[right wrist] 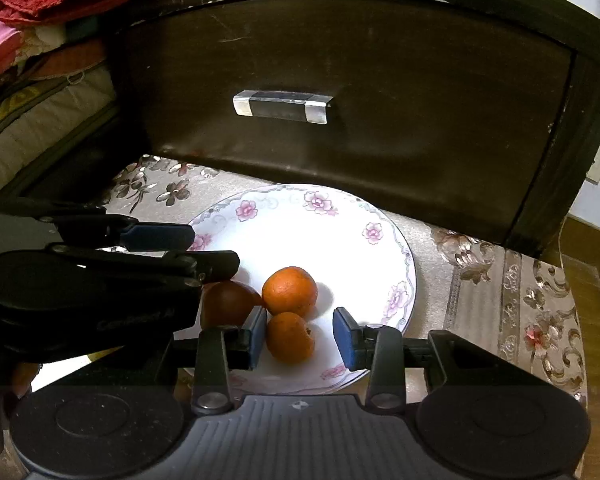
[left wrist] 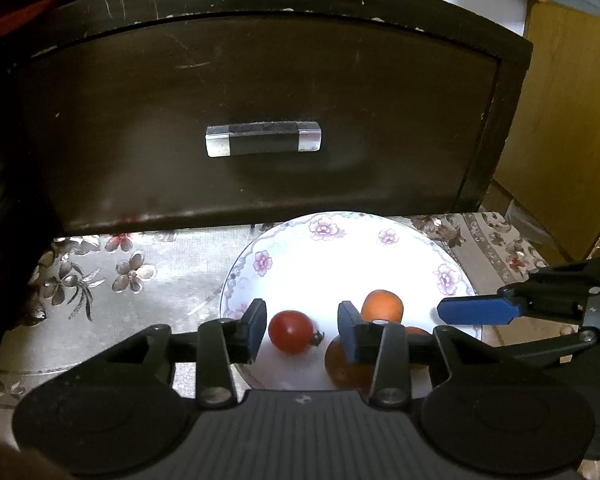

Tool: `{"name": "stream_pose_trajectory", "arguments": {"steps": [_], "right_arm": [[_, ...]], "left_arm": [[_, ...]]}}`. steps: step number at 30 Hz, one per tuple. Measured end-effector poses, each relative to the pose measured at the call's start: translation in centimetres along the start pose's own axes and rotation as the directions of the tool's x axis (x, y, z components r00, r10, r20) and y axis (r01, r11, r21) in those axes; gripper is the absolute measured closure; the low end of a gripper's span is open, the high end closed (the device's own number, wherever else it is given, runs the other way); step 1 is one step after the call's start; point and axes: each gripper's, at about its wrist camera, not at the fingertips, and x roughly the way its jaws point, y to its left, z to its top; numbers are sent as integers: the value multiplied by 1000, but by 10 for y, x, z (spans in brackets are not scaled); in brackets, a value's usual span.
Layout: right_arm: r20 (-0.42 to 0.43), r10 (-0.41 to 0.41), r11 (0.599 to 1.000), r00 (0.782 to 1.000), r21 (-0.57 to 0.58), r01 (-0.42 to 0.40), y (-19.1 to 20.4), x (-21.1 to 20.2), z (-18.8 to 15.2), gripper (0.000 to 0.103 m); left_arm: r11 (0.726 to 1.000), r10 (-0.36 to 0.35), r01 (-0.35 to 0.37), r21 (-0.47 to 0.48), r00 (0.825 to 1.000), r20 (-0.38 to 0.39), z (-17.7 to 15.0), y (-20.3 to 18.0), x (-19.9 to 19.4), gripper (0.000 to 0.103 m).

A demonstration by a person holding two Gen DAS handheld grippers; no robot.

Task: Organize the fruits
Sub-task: 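Open both tools to drop the red tomato and mandarin into the bowl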

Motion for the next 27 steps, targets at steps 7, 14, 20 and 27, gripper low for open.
{"name": "stream_pose_trajectory", "arguments": {"steps": [7, 14, 20, 27], "right_arm": [[25, -10, 1000, 1000, 18, 9, -3, -10, 3, 70], [49, -31, 999, 998, 40, 29, -3, -26, 4, 68], [55, -27, 999, 998, 42, 25, 1, -38, 2, 68], [53, -5, 999, 999, 41, 3, 11, -49, -6, 66]], "left_arm": [[1000, 14, -14, -2, 1000, 23, 4, 2, -14, 58], [1000, 30, -30, -1, 999, 35, 4, 3, -30, 58], [999, 42, -42, 5, 998, 38, 0, 5, -45, 58], [998, 58, -58, 18, 998, 25, -12, 9, -65, 58]]}}
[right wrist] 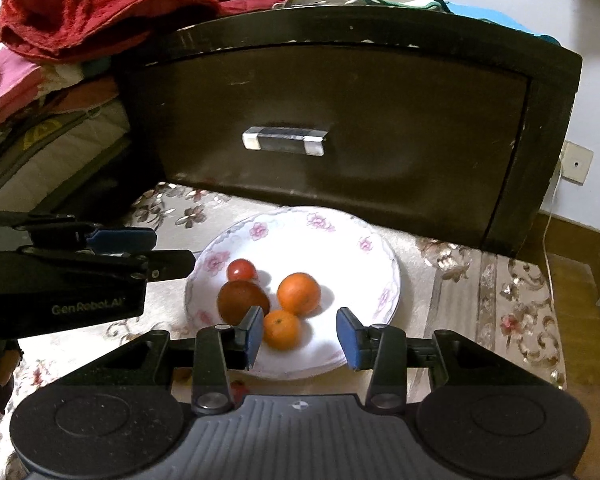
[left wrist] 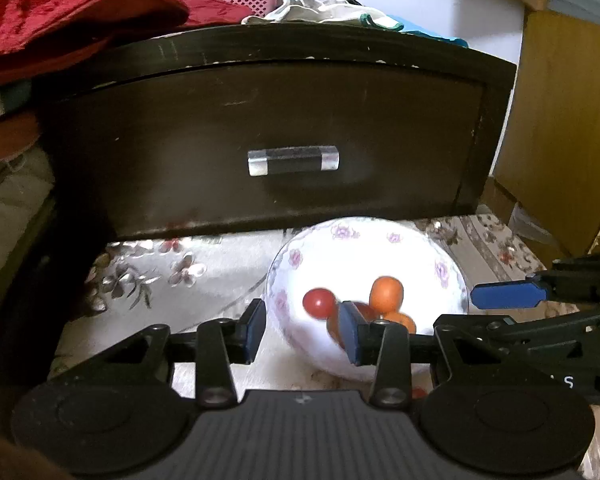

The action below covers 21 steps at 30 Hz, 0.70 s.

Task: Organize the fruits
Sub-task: 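Open both tools to drop the red tomato and mandarin into the bowl, then withdraw both tools from the bowl toward the remaining fruits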

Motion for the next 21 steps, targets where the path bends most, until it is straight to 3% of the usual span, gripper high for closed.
{"name": "stream_pose_trajectory", "arguments": {"steps": [10, 21], "right_arm": [[-38, 27, 999, 999, -39, -28, 21, -16, -20, 65], [-24, 36, 999, 999, -35, -37, 32, -45, -33, 63]], "left_arm": [[1000, 7, -7, 4, 999, -32, -26, -1, -33, 58], [999, 33, -33, -1, 999, -38, -43, -9, -64, 58]]}}
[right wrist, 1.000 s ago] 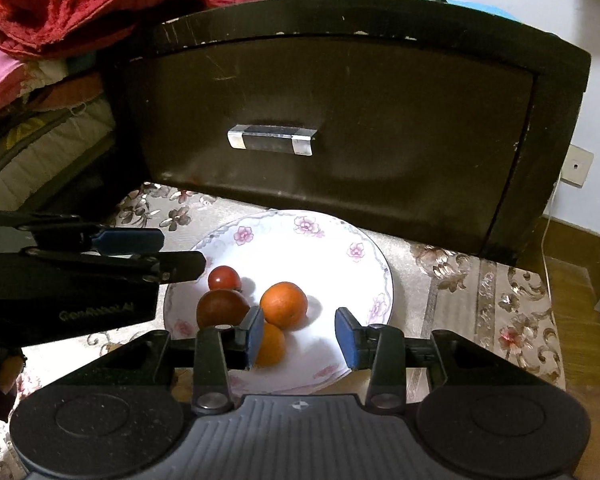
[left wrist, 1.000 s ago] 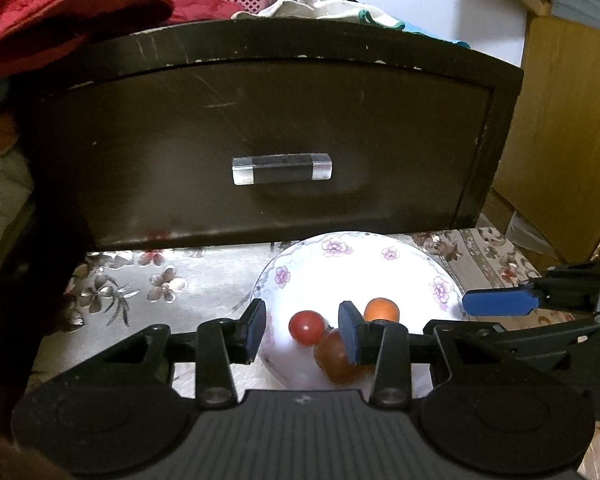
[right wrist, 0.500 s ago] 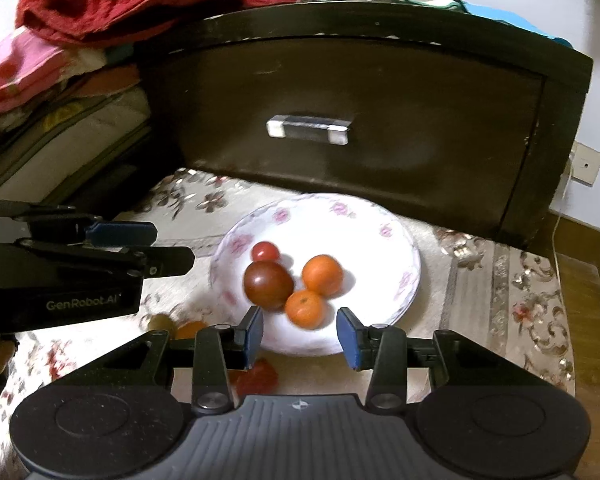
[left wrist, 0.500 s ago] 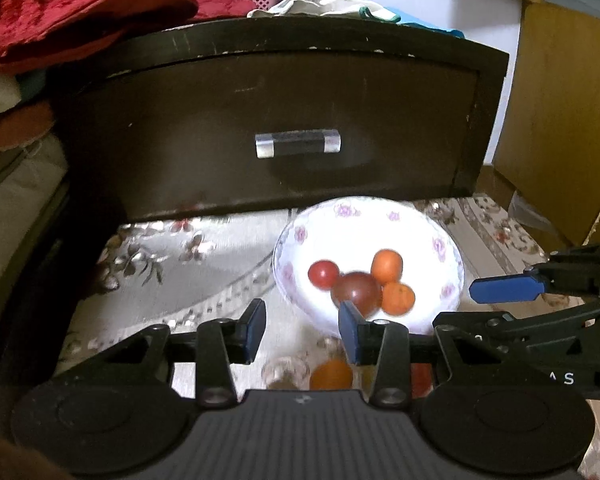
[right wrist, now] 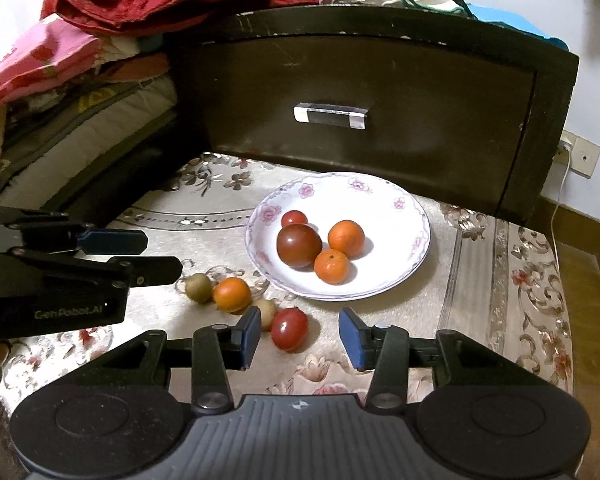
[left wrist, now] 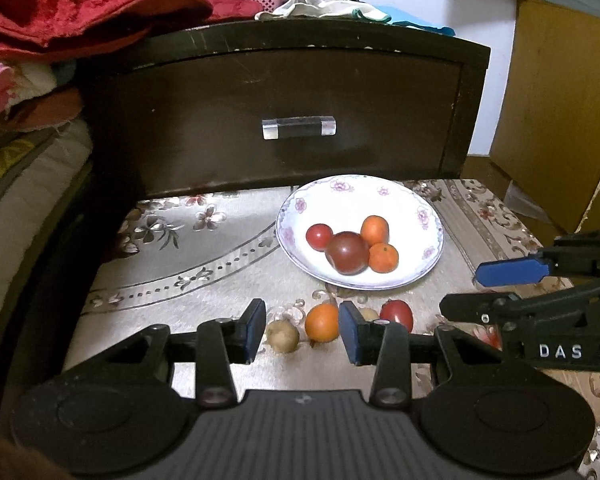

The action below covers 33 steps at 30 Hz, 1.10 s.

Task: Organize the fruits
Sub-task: 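Withdraw both tools from the bowl toward the remaining fruits, then grasp a red tomato with the right tool while the left tool grasps a brown kiwi-like fruit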

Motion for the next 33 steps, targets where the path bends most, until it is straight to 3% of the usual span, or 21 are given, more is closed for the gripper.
{"name": "stream_pose_trajectory", "arguments": {"steps": [6, 10, 14, 27, 33], "right_arm": [[-5, 15, 1000, 1000, 18, -15, -3, -7, 3, 63], [10, 12, 1000, 1000, 11, -13, -2, -14, 7, 61], [24, -2, 1000, 1000, -4, 2, -1, -11, 8, 60], [-39, 1, 999, 999, -51, -3, 2, 33, -2, 60], [-72, 8, 997, 997, -76, -14, 2, 49, -4, 60]], "left_arm": [[998, 54, -53, 35, 998, -13, -10, -8, -15, 58], [996, 44, -44, 77, 999, -2, -14, -9, -18, 57], [997, 8, -7, 78, 1000, -20, -17, -3, 0, 57], [999, -48, 49, 15, 996, -70, -22, 23, 52, 57], [997, -49, 54, 55, 996, -81, -22, 19, 62, 57]]}}
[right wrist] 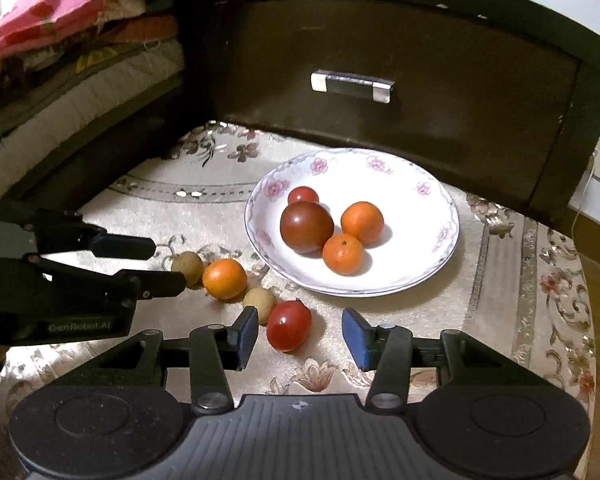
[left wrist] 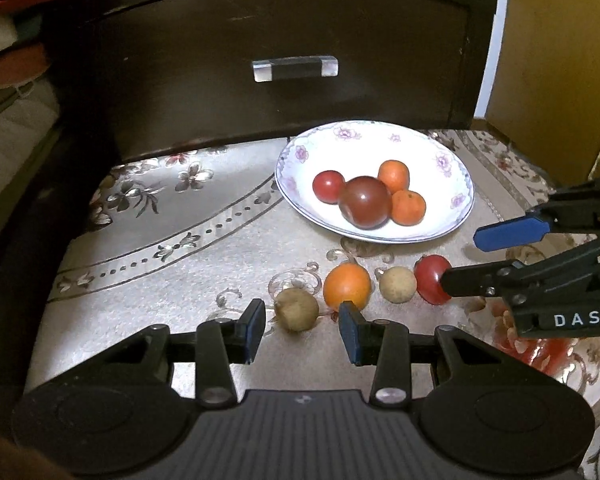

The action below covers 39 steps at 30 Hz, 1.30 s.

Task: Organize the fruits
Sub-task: 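Grasp a red tomato with the right tool while the left tool grasps a brown kiwi-like fruit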

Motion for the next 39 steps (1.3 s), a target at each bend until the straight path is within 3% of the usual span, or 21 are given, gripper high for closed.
{"name": "stream_pose_trajectory", "arguments": {"steps": [20, 22, 24, 32, 39], "right_arm": [[-70, 35, 999, 997, -17, -37, -1, 34, 2, 60], [-66, 28, 999, 997, -23, -30, 0, 36, 1, 64], [-67, 30, 999, 997, -33, -33, 1, 35, 2, 76], [-63, 20, 999, 998, -31, -22, -3, 25, -3, 77], [-99, 56, 998, 993, -37, -60, 1, 12, -8, 77]], "left_arm": [[1000, -10, 10, 22, 1000, -11, -1, 7, 30, 57], [1000, -12, 12, 27, 1000, -9, 0, 6, 31, 59], [999, -10, 10, 36, 1000, -12, 0, 3, 30, 63], [998, -20, 22, 65, 999, -28, -2, -8, 19, 65], [996, -44, 49, 79, 998, -52, -4, -15, 8, 65]]}}
